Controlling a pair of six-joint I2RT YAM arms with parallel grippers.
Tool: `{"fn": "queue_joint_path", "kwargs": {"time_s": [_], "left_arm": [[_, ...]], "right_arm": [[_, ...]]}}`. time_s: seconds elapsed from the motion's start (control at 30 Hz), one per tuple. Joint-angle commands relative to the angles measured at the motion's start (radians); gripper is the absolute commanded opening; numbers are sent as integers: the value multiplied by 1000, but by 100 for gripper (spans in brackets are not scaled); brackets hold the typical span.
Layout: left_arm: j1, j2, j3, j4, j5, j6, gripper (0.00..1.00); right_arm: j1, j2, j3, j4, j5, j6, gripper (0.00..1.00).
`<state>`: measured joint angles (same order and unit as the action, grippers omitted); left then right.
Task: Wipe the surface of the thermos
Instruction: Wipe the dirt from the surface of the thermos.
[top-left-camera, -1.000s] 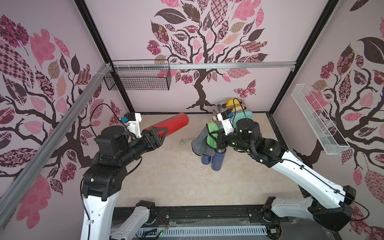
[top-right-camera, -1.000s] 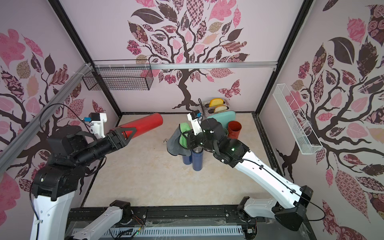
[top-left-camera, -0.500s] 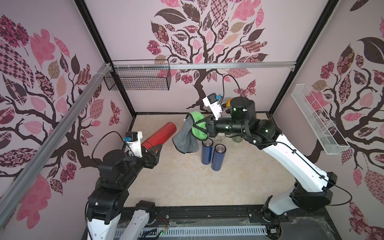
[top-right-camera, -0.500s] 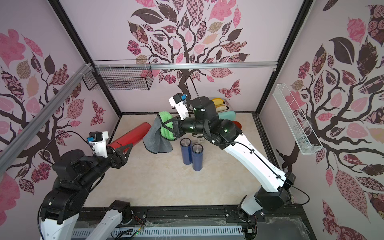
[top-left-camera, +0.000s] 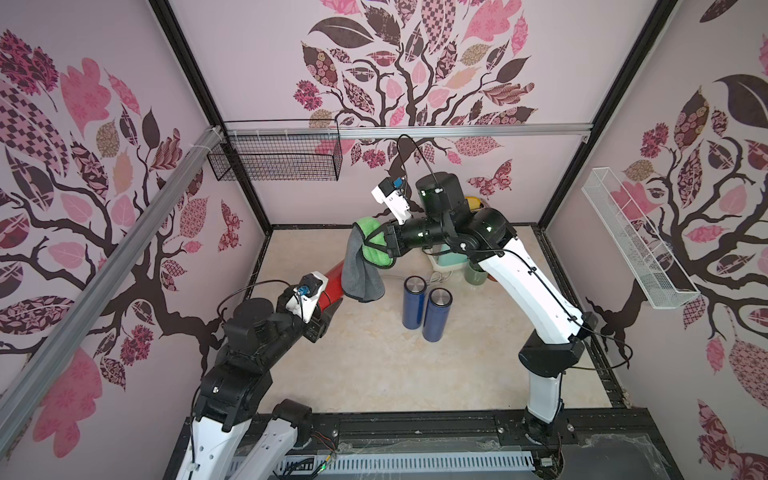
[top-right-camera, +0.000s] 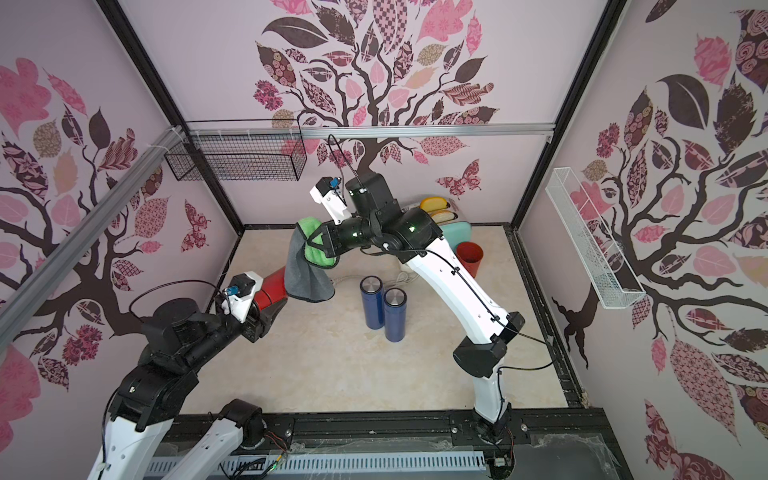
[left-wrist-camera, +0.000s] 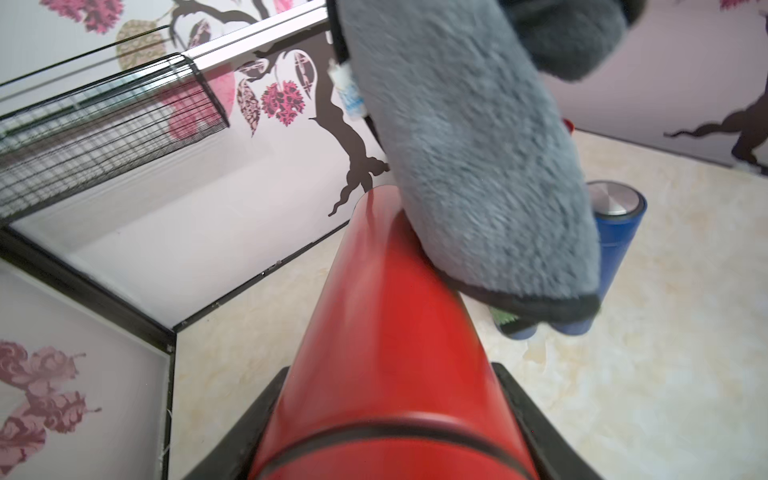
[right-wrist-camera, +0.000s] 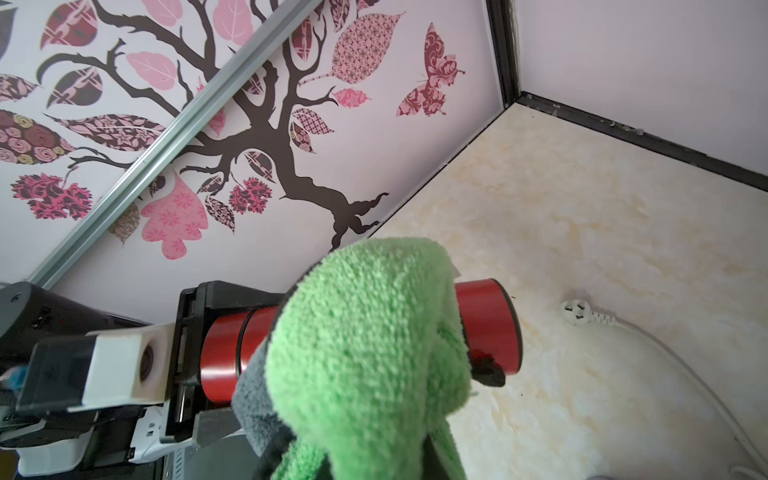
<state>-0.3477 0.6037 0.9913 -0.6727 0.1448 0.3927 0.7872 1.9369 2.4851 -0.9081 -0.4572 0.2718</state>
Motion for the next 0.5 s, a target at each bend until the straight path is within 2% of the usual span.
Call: {"fn": "queue_joint_path", "kwargs": {"time_s": [0.0, 0.1, 0.17, 0.23, 0.3, 0.33, 0.47], "left_arm": [[-38, 17, -14, 140, -35, 197, 0], [-110, 52, -29, 157, -123, 290, 0], [-207, 76, -46, 174, -246, 385, 0], [-337, 104, -88, 233, -426, 504, 0], [-418, 114, -140, 309, -550, 606, 0], [-442, 115, -154, 346, -585, 624, 0], [-466, 86, -167, 395, -601, 640, 0]], "right_arm": [[-45, -6, 45, -18, -48, 21, 0], [-51, -10, 20, 2, -103, 32, 0], [-50, -9, -18, 17, -178, 44, 0], [-50, -11, -70, 44, -256, 65, 0], [-48, -27, -136, 79, -302, 78, 0], [-48, -40, -176, 98, -307, 78, 0], [-74, -81, -355, 174, -282, 76, 0]]}}
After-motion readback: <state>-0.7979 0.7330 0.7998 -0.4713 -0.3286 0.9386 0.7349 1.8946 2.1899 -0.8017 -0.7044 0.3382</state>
